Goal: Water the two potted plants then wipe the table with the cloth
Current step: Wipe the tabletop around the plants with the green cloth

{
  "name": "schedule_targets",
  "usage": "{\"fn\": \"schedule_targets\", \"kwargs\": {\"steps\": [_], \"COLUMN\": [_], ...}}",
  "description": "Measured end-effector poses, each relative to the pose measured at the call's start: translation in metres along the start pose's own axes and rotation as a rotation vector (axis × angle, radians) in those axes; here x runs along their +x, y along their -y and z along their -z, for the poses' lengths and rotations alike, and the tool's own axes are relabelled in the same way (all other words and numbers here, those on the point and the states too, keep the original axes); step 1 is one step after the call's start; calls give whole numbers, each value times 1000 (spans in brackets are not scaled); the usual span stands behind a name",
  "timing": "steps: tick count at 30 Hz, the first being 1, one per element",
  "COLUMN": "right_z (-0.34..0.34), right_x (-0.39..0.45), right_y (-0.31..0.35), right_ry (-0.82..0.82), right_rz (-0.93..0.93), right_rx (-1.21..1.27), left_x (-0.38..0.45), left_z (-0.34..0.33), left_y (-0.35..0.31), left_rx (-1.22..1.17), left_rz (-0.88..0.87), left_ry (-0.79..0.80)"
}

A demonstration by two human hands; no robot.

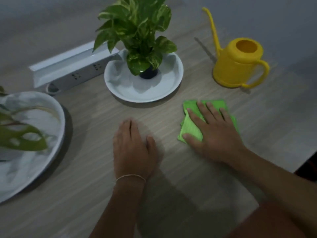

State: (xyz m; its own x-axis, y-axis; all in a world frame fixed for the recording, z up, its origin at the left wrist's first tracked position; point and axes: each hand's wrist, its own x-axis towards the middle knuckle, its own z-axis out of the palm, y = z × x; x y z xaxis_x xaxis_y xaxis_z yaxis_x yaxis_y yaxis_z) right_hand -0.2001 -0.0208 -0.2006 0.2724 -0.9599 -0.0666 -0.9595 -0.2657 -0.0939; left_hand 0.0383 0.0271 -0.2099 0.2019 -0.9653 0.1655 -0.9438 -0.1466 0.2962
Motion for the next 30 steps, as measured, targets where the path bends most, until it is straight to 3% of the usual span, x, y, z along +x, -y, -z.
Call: {"fn": "schedule_targets", "kwargs": {"steps": [5, 16, 21, 25, 30], "right_z": [3, 0, -11, -15, -16], "right_x": [57, 25, -25, -48, -65], "right_y": [16, 52, 95, 128, 173], "right_ry": [-11, -49, -56, -52, -33], "right_rz": [21, 10, 115, 177, 265], "right_rx": [7, -5, -10, 0, 23], "left_x": [2, -11, -53, -80, -112], "left_z": [4, 11, 24, 37, 59], "left_y": [-5, 7, 50, 99, 148], "left_rx": [-26, -155, -162, -114, -53], "left_rz": [28, 42, -10, 16, -74], "left_ry": [-5, -54, -115, -86, -46]}}
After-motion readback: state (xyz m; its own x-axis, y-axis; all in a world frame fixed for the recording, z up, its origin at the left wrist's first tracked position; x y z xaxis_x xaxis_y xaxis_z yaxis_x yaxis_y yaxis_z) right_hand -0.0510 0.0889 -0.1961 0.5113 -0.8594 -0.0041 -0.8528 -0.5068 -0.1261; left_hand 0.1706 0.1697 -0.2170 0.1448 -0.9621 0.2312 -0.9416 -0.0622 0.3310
